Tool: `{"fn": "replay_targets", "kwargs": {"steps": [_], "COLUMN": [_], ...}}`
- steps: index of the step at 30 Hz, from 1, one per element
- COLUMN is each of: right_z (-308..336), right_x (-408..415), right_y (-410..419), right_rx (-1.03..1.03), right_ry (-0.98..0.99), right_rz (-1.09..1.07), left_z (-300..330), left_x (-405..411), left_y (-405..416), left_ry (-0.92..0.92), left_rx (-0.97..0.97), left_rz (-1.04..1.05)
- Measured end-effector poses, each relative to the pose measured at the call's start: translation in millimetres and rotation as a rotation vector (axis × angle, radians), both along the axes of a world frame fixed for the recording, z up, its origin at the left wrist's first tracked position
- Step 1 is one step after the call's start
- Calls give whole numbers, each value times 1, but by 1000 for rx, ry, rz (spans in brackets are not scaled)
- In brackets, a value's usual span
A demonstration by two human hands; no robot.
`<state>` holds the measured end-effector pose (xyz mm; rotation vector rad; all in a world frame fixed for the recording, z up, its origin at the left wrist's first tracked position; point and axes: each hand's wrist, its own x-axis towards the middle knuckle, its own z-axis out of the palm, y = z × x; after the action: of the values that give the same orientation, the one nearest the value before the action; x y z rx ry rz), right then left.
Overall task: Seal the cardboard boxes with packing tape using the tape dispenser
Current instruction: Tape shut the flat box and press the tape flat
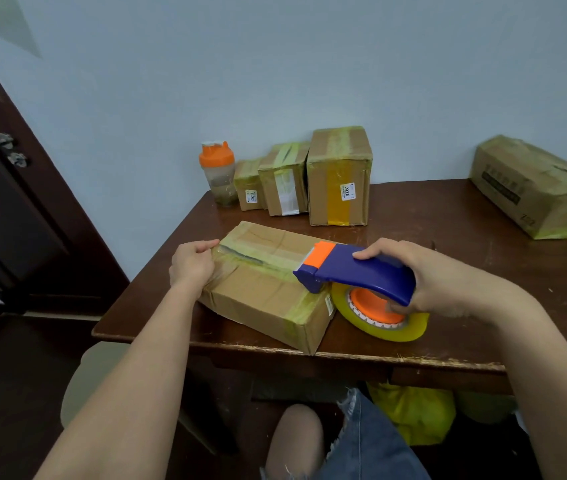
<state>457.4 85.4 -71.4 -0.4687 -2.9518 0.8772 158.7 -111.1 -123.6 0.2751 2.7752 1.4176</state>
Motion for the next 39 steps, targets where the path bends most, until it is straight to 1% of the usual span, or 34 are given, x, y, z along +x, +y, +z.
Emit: {"fn": "replay_targets", "kwargs": {"steps": [3, 5, 8, 11, 16, 19, 21, 23, 24, 25, 27, 30, 32, 36, 39], "right_z": [0, 7, 23, 27, 5, 2, 1, 2, 2, 2, 1, -2, -3, -2, -1], "right_x": [0, 0, -1, -17, -36, -36, -37, -37, -37, -37, -38, -39, -40, -41, -40], "right_y": [-2, -5, -10, -20, -29, -27, -27, -27, -26, -25, -25, -23, -23, -24, -24], "right_rx": [-35, -56, 64, 178, 222, 254, 266, 260, 252, 246, 241, 247, 257, 250, 230], "right_ry": [-70, -151, -281, -225, -72, -72, -86, -89, -88, -87, -83, -68, -70, -71, -75], "right_rz": [-19, -29, -78, -145, -183, -183, -163, -159, -161, -162, -161, -158, -158, -164, -165], "left_z": [1, 3, 4, 5, -5, -9, -10, -8, -6, -5, -6, -10, -8, 1, 7], "left_x": [2, 4, 6, 6, 3, -2, -2, 0, 1, 2, 3, 0, -3, 1, 12], "left_y": [1, 0, 0, 0, -11, -14, -13, -10, -9, -9, -13, -20, -19, -15, -13], "left_ry": [6, -2, -6, -1, 121, 161, 263, 451, 526, 553, 524, 482, 432, 345, 368], "left_rx": [-7, -7, -7, -18, -101, -161, -265, -359, -374, -365, -347, -558, -641, -691, -740], "left_rz": [13, 10, 4, -16, -142, -177, -178, -188, -225, -292, -466, -642, -672, -663, -658]}}
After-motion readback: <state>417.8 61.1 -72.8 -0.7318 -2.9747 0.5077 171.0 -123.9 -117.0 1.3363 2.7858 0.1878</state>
